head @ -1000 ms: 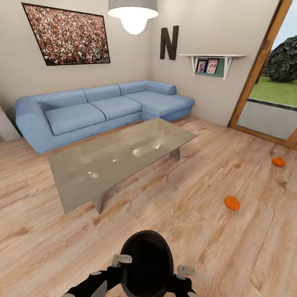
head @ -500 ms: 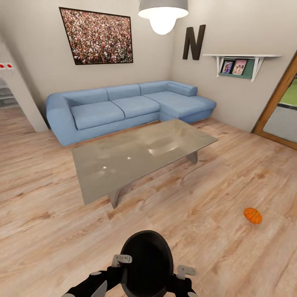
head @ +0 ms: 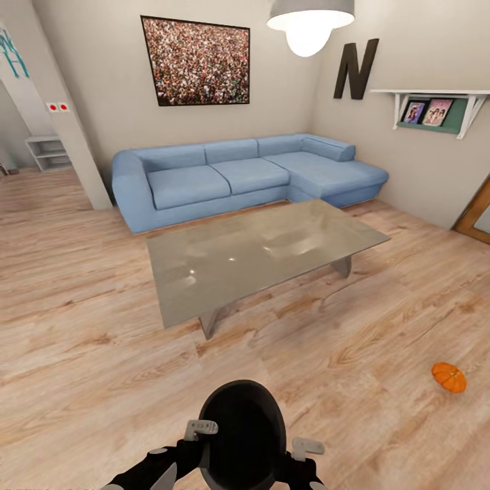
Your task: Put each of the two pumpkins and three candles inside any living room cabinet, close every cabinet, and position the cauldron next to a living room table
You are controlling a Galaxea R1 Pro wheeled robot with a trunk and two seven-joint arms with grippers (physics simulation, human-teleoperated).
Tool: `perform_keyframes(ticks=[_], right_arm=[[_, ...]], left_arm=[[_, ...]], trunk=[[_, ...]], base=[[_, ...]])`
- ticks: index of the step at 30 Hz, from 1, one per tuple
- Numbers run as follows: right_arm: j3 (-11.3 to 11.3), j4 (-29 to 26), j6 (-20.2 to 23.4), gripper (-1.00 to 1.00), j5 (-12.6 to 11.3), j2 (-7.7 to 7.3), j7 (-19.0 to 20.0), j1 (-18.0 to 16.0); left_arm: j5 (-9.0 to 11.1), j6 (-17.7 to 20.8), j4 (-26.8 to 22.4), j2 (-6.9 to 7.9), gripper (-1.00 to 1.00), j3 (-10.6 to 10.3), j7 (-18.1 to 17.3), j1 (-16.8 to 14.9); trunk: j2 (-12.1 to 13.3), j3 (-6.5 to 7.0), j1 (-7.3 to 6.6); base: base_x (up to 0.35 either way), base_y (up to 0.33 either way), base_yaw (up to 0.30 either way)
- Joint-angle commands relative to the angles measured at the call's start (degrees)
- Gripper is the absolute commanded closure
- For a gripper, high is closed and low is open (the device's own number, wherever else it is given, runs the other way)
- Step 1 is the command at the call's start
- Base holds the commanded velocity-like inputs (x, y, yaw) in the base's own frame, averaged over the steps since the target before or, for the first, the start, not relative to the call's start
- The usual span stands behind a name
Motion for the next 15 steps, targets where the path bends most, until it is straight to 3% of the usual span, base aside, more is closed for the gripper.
perform_keyframes(ticks=[1, 15], right_arm=[[0.1, -0.58, -0.17, 1.0, 0.25, -0.04, 0.01, -0.1], [0.19, -0.58, -0.15, 1.0, 0.74, -0.04, 0.18, -0.09]], left_arm=[[0.07, 0.21, 0.01, 0.29, 1.0, 0.25, 0.0, -0.02], [-0.17, 0.21, 0.01, 0.29, 1.0, 0.25, -0.01, -0.02]], trunk=[[-0.02, -0.04, -0.01], [-0.02, -0.04, -0.01]], base=[[0.028, 0.0, 0.031], [0.116, 0.0, 0.005]])
